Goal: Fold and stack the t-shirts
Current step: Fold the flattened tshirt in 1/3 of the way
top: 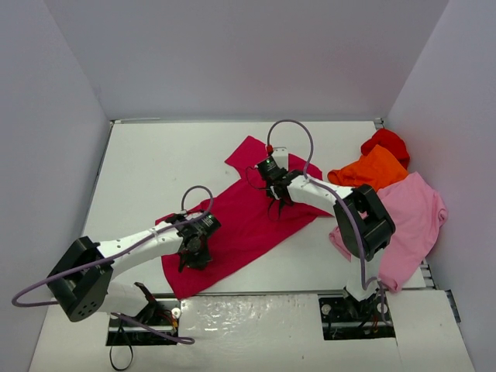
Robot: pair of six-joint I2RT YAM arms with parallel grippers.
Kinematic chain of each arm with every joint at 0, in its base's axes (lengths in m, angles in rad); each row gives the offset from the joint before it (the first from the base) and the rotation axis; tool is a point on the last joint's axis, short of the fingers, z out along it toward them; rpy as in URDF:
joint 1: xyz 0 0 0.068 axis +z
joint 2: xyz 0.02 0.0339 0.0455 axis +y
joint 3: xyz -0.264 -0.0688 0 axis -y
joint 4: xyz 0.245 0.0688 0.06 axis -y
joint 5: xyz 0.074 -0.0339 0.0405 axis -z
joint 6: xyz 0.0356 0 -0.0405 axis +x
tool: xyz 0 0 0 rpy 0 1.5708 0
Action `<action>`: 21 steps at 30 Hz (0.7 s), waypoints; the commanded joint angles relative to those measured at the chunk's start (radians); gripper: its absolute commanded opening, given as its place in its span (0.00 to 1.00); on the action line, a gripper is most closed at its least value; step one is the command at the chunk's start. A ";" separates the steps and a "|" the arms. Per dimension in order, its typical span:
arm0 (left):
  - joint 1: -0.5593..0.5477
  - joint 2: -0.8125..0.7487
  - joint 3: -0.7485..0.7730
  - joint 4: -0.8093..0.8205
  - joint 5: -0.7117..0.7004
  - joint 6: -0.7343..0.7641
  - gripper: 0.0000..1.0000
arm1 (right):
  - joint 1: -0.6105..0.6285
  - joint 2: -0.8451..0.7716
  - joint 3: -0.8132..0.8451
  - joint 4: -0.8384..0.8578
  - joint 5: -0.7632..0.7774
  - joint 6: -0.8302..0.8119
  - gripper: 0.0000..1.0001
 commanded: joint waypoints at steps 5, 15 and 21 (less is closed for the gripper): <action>-0.053 0.091 0.095 -0.048 -0.123 -0.048 0.00 | -0.016 -0.034 0.054 -0.001 0.024 -0.008 0.00; -0.068 0.125 0.095 -0.043 -0.114 -0.057 0.00 | -0.072 -0.026 0.105 -0.006 0.018 -0.032 0.00; -0.068 0.111 0.091 -0.048 -0.124 -0.062 0.00 | -0.132 0.020 0.162 -0.006 0.008 -0.047 0.00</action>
